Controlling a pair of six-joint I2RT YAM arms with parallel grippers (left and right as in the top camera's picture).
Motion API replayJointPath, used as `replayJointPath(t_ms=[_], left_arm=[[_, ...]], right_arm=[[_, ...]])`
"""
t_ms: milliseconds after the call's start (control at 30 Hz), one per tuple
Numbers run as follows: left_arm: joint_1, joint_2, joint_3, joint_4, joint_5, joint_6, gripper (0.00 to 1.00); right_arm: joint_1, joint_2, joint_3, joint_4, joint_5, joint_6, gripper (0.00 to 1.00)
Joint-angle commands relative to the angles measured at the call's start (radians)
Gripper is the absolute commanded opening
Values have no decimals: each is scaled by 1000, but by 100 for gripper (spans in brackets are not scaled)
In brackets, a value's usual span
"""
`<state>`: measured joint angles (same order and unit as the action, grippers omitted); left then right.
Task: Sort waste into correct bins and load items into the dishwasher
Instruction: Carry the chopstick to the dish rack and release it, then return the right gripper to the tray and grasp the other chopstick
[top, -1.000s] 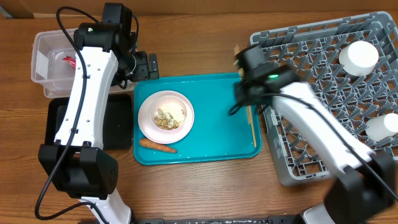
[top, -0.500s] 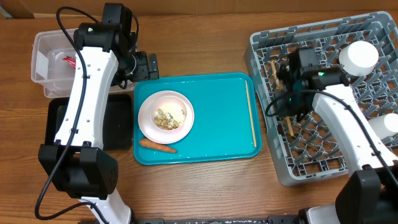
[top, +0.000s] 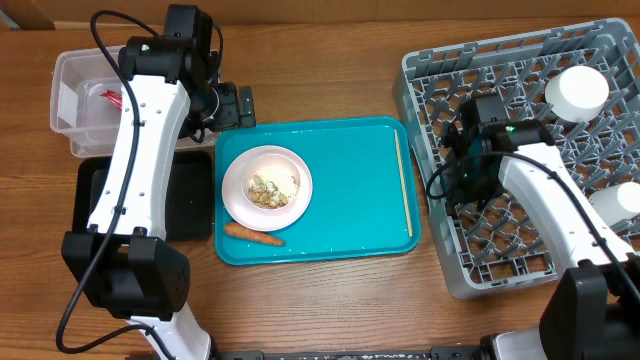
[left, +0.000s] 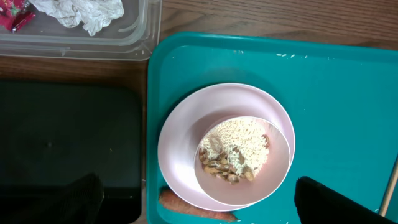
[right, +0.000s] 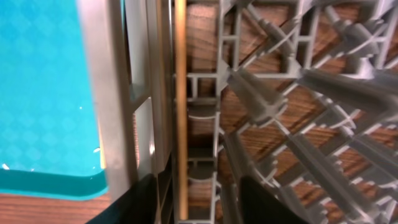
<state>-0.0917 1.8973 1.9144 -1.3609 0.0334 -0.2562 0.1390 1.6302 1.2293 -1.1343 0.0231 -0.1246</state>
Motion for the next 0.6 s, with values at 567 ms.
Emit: replayJointPath(t_ms=[567], left_arm=[[-7, 6, 18, 8, 11, -3, 100]], right_arm=[[229, 98, 221, 63, 20, 234, 48]])
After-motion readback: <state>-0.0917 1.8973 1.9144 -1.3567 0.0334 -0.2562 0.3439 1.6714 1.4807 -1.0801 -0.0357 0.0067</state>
